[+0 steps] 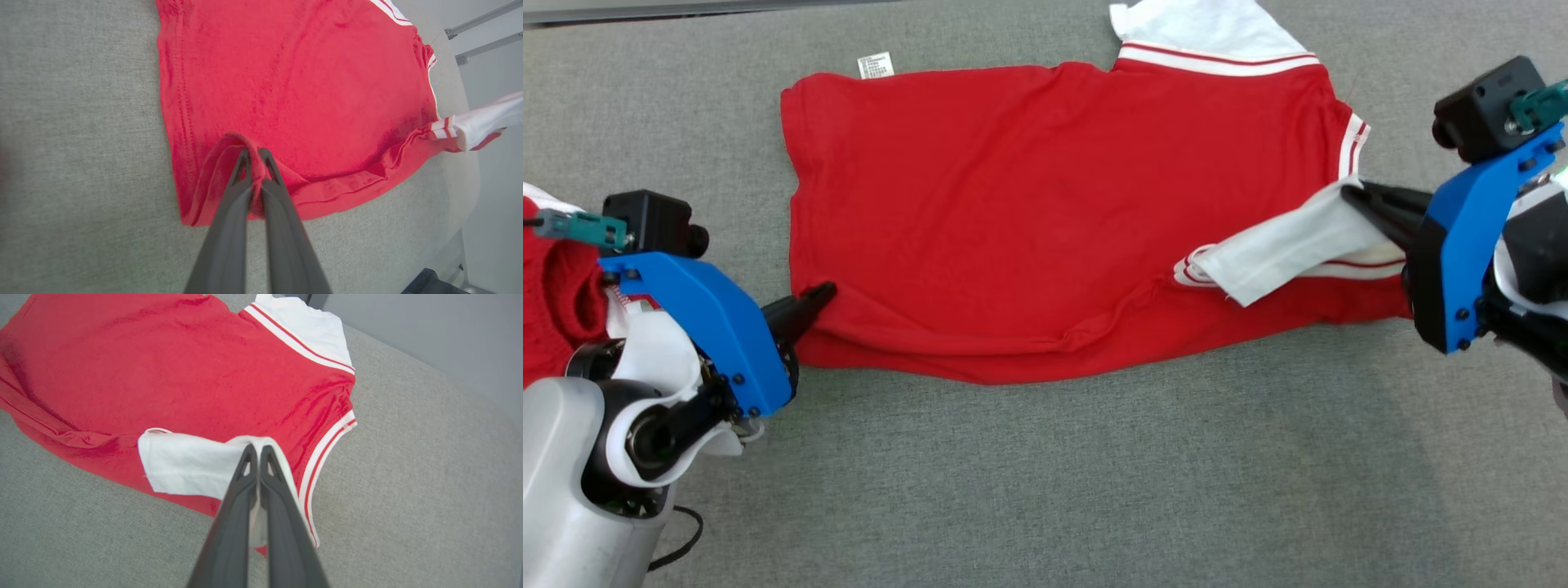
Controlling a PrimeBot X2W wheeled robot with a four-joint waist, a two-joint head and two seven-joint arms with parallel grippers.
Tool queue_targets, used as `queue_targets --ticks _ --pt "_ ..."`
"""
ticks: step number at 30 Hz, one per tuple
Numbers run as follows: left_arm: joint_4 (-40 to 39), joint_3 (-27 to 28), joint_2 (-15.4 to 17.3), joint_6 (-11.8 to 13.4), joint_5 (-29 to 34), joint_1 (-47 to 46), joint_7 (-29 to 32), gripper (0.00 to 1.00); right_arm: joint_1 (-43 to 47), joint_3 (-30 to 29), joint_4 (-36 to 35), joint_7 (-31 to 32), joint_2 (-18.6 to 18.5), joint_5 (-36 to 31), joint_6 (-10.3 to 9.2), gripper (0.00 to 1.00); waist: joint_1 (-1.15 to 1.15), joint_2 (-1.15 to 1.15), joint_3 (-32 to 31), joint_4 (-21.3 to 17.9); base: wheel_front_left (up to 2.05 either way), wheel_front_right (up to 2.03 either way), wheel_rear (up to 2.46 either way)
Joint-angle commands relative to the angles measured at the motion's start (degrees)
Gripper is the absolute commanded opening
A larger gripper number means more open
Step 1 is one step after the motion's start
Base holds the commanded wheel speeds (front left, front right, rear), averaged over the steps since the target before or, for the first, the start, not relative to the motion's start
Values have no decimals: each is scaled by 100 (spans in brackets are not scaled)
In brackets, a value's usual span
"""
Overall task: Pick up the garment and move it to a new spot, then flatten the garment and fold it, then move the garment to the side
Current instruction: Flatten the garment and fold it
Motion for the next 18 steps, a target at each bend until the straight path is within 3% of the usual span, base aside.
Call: queue_targets --ticks 1,8,15,16,17,18 --pt "44 48 -18 35 -8 -123 -35 0 -158 20 51 -103 -64 32 1 0 0 -1 42 33 0 0 0" --pt "379 92 3 154 174 -322 -160 0 -503 205 380 -696 -204 -4 1 0 0 -1 174 69 0 0 0" --pt "579 93 -81 104 91 -274 -211 0 -620 380 684 -1075 -204 81 1 0 0 -1 242 41 0 0 0" --pt "584 101 -105 97 84 -282 -237 36 -624 407 736 -1124 -184 100 1 17 0 -1 246 43 0 0 0" --pt "590 115 -126 102 83 -296 -271 100 -627 427 775 -1190 -161 114 1 100 0 -1 248 48 0 0 0" --pt "604 112 -141 93 84 -309 -291 100 -648 422 820 -1277 -128 105 1 100 0 -1 246 54 0 0 0"
